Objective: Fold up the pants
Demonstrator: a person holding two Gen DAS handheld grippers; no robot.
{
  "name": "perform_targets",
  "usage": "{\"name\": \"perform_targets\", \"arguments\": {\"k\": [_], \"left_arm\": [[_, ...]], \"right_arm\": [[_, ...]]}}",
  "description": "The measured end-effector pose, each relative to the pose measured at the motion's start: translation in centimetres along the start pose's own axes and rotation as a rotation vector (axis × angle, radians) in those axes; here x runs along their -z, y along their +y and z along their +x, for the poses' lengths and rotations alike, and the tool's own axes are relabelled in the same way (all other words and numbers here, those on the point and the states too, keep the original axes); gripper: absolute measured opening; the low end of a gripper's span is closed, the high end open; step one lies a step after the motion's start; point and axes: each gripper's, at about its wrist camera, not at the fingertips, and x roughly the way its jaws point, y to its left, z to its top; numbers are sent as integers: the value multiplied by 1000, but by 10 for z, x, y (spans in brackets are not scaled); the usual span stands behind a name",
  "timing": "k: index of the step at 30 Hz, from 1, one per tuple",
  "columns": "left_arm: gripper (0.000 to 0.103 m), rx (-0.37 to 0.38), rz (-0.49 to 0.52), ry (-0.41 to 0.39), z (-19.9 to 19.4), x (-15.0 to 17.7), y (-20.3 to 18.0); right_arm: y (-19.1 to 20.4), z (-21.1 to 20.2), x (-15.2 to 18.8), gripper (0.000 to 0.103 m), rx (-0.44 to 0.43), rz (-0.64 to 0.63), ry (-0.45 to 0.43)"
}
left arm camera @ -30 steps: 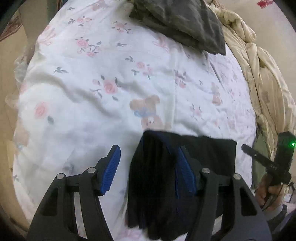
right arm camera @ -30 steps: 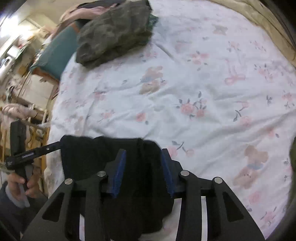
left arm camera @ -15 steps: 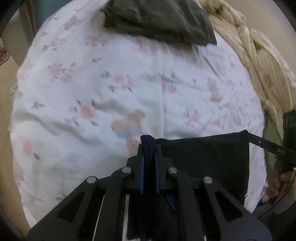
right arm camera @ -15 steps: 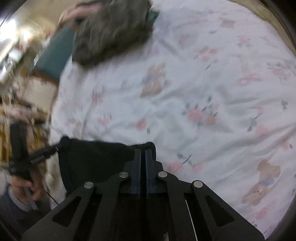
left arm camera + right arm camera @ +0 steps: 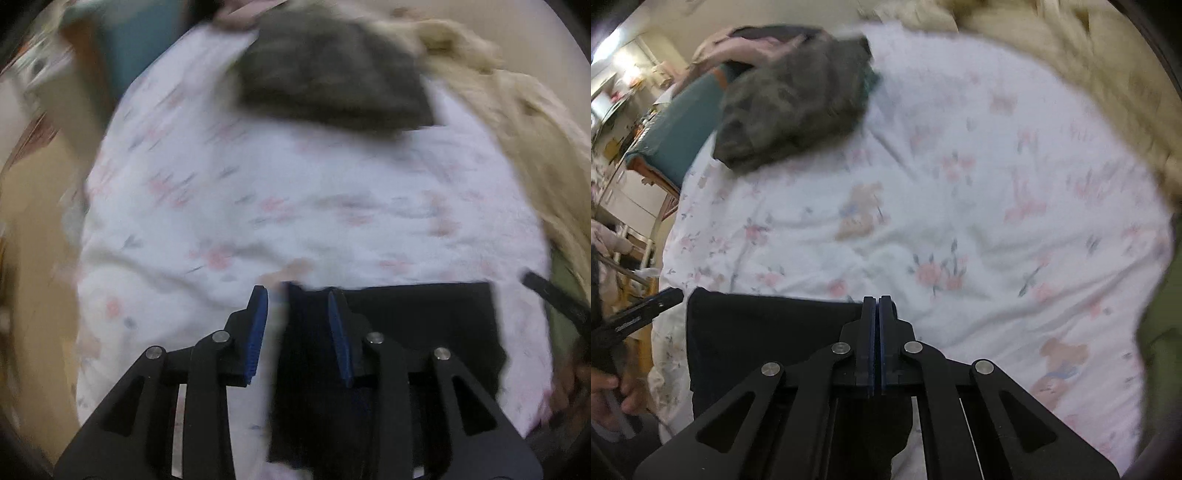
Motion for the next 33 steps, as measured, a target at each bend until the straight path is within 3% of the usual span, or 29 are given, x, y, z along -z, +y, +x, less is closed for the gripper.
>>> {"name": "perform_targets", "arguments": {"k": [2, 4, 6, 9, 12, 14, 15, 17, 20, 22, 24, 27, 29, 30, 31, 33], "left_arm": [[30, 43, 53, 35, 1, 7, -18], [30, 72, 71, 114, 19, 21, -30], [30, 68, 70, 180, 40, 33, -31], [28, 34, 73, 222, 58, 41, -21], [25, 67, 50, 226, 55, 39, -11], [25, 43, 46, 211, 47, 38, -7], [26, 28, 47, 212, 45, 37, -5], [32, -79, 47, 198, 39, 34, 0], [56, -65, 34, 154, 29, 24, 10], [80, -66, 15, 128, 27, 19, 16], [84, -47, -37, 108, 30, 16, 25], [84, 20, -108, 148, 44, 12, 36], [84, 45, -131, 152, 47, 8, 40], [84, 65, -135, 153, 51, 5, 40], [84, 73, -128, 154, 53, 4, 38], [84, 64, -77, 172, 61, 2, 30]], "right_arm": [[14, -6, 1, 7, -59, -24, -2], [26, 15, 9, 7, -199, -21, 123], [34, 35, 19, 6, -223, -37, 191], [32, 59, 32, 2, -130, -70, 263], [3, 62, 36, 0, -102, 19, 277], [-8, 53, 34, 0, -90, 47, 259], [-10, 48, 33, 5, -62, 47, 254], [-17, 38, 34, 6, -29, 60, 241], [-25, 21, 32, 7, -96, 106, 202], [-28, 17, 25, 8, -120, 114, 180], [-31, 19, 20, 13, -148, 130, 183], [-32, 30, 14, 15, -159, 132, 201], [-34, 34, 8, 20, -182, 151, 203], [-34, 35, 6, 33, -184, 155, 202], [-34, 36, 5, 57, -184, 155, 201], [-34, 39, 3, 69, -165, 154, 190]]}}
